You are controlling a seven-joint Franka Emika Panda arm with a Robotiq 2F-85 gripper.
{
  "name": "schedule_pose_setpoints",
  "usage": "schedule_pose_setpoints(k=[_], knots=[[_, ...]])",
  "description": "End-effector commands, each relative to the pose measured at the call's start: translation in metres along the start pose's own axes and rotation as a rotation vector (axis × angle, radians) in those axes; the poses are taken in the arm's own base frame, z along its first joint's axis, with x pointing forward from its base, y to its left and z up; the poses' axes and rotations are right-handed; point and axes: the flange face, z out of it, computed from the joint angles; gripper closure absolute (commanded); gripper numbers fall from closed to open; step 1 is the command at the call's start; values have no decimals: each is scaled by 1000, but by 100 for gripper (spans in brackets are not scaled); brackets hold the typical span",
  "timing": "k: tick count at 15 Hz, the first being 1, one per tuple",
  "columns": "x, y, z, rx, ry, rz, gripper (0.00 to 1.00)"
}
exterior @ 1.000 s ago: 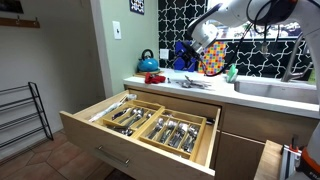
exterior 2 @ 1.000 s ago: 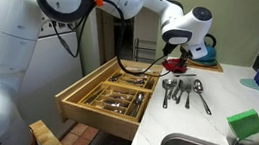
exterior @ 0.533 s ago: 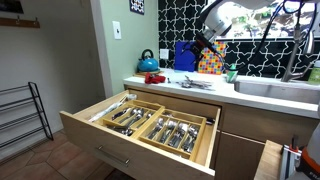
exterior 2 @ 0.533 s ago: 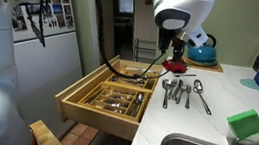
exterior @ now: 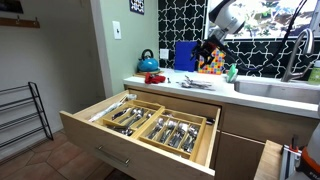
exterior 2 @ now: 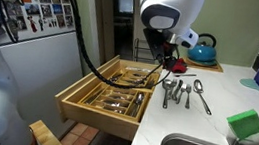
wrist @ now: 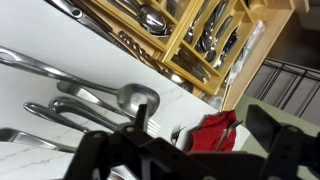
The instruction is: Remove the fork from the drawer
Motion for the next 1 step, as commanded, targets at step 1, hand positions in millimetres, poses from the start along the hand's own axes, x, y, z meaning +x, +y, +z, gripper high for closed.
schedule_pose_setpoints(k=[1], knots=[[-3, 1, -1, 0, -4, -8, 0]])
